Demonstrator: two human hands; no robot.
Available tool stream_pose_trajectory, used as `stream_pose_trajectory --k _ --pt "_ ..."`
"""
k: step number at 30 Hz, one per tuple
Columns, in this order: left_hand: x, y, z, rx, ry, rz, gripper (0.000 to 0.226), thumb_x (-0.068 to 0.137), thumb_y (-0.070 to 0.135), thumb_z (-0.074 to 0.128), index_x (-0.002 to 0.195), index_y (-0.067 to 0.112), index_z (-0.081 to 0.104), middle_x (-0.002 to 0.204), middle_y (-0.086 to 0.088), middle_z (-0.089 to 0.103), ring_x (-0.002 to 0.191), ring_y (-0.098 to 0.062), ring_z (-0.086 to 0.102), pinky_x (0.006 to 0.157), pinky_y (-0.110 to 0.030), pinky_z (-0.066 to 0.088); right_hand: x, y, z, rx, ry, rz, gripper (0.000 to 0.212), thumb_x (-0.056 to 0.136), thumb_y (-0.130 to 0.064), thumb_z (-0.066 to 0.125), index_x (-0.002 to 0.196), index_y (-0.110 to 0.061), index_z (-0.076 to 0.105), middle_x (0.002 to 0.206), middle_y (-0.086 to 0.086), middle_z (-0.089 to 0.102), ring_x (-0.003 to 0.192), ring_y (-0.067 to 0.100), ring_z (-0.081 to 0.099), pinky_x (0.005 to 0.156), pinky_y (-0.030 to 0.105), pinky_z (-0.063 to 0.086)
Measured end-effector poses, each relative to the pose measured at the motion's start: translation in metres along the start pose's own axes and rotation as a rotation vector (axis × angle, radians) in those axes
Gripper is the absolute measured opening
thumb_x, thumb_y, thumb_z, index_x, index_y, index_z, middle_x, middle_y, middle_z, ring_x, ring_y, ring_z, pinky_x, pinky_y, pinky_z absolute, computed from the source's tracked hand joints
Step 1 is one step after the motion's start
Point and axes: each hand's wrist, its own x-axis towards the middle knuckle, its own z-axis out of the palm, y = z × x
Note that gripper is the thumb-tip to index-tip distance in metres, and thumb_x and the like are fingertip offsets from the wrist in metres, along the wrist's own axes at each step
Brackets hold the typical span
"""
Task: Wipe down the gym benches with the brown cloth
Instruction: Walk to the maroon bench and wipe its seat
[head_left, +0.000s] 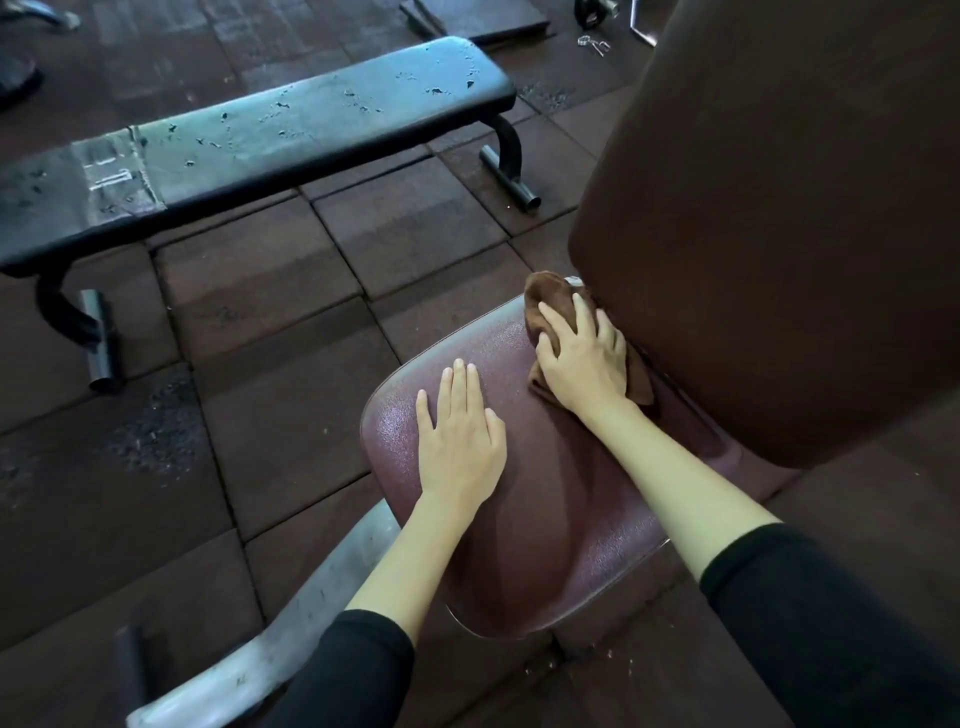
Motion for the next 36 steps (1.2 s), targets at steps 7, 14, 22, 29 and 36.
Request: stream_pose_trajectory --k 7,14,22,29,36 --pt "0.000 0.003 -0.001 0.012 0.008 0.002 0.059 0.089 0.026 0.023 0.142 0.004 0.039 0.149 -0.011 0.037 0.138 -0.024 0.034 0.110 -0.051 0.027 -0.007 0.001 0.000 -0.018 -0.033 -0.058 0.047 0.096 -0.041 0.041 0.143 -0.038 0.038 0.157 0.002 0.023 0.142 0.031 0.020 0.113 0.044 0.015" --pt "0.000 0.001 -0.002 -0.018 0.027 0.025 0.062 0.083 0.024 0.022 0.138 0.005 0.043 0.147 -0.011 0.040 0.137 -0.024 0.035 0.111 -0.051 0.024 -0.065 0.005 0.000 -0.047 -0.026 -0.125 0.053 0.090 -0.047 0.030 0.140 -0.038 0.044 0.153 0.001 0.033 0.138 0.032 0.031 0.109 0.047 0.025" --pt "-0.035 0.006 -0.008 -0.037 0.070 0.100 0.055 0.088 0.023 0.026 0.136 0.005 0.047 0.143 -0.010 0.046 0.135 -0.024 0.038 0.109 -0.052 0.027 -0.134 0.010 0.002 -0.005 0.044 -0.120 0.048 0.089 -0.045 0.036 0.134 -0.038 0.052 0.147 0.001 0.043 0.132 0.033 0.041 0.103 0.048 0.032" --pt "-0.067 0.009 -0.004 -0.029 0.063 0.119 0.052 0.089 0.023 0.029 0.134 0.006 0.049 0.141 -0.009 0.048 0.133 -0.022 0.041 0.108 -0.051 0.029 -0.171 0.055 -0.006 0.037 0.090 -0.357 0.044 0.085 -0.044 0.046 0.129 -0.044 0.055 0.146 -0.004 0.045 0.132 0.028 0.041 0.103 0.041 0.029" --pt "-0.093 0.005 -0.004 -0.036 0.075 0.126 0.052 0.091 0.023 0.028 0.136 0.007 0.048 0.143 -0.008 0.046 0.135 -0.022 0.039 0.109 -0.050 0.028 -0.180 0.025 0.004 0.121 0.214 0.062 0.043 0.084 -0.040 0.047 0.124 -0.039 0.060 0.143 -0.001 0.049 0.131 0.030 0.041 0.105 0.043 0.025"
